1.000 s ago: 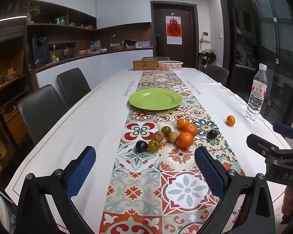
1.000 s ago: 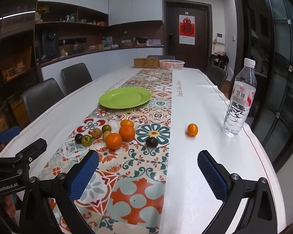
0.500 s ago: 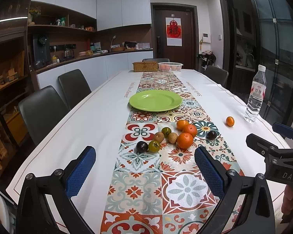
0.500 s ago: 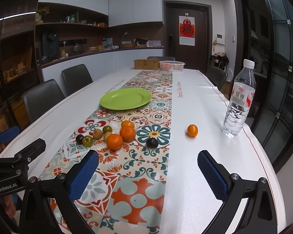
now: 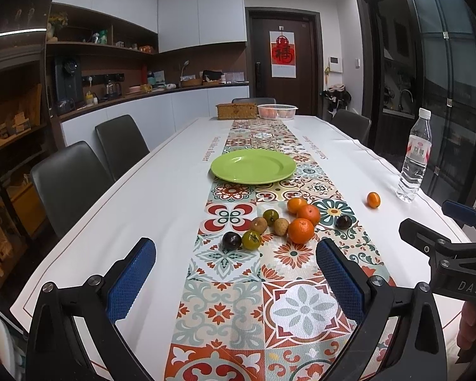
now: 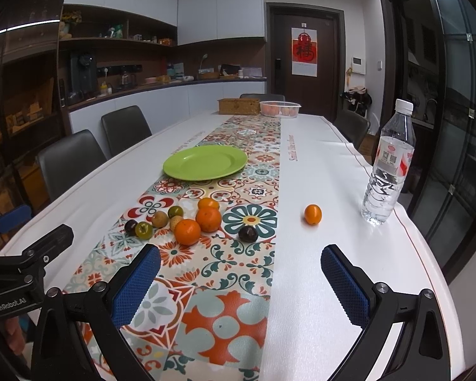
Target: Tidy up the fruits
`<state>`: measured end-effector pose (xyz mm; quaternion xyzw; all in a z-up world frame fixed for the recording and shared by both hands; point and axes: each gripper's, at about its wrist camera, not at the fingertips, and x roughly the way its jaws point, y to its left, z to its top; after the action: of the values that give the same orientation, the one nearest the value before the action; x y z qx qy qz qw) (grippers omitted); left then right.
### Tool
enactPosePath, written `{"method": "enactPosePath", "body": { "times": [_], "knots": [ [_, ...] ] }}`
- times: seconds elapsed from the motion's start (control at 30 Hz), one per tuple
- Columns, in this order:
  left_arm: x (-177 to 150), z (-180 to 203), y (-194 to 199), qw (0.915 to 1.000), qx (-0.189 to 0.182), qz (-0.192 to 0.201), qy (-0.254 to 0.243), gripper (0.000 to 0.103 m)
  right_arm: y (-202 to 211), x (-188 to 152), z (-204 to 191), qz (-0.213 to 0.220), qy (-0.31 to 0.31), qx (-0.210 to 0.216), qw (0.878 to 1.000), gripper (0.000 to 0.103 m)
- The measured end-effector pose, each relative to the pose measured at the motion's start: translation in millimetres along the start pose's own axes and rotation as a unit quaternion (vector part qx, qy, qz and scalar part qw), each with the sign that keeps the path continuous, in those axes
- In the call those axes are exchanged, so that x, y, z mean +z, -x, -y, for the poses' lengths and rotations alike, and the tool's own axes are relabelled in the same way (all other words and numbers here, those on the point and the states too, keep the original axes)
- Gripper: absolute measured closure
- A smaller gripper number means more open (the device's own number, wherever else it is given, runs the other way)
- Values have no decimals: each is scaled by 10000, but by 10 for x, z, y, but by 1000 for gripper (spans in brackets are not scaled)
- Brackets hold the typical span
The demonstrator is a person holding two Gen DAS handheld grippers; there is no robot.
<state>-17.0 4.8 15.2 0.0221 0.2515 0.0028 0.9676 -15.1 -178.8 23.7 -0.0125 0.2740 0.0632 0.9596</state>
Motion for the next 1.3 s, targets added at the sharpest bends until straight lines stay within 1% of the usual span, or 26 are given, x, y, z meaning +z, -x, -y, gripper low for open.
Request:
{"method": "enactPosePath", "body": {
  "times": [0.93,1.3],
  "knots": [
    [-12,-31,13,10000,33,52,59,0,-8,-19,-2,17,20,-7,10000,1],
    [-15,-39,11,10000,23,35,63,0,0,25,-32,-13,29,1,10000,1]
  ]
}}
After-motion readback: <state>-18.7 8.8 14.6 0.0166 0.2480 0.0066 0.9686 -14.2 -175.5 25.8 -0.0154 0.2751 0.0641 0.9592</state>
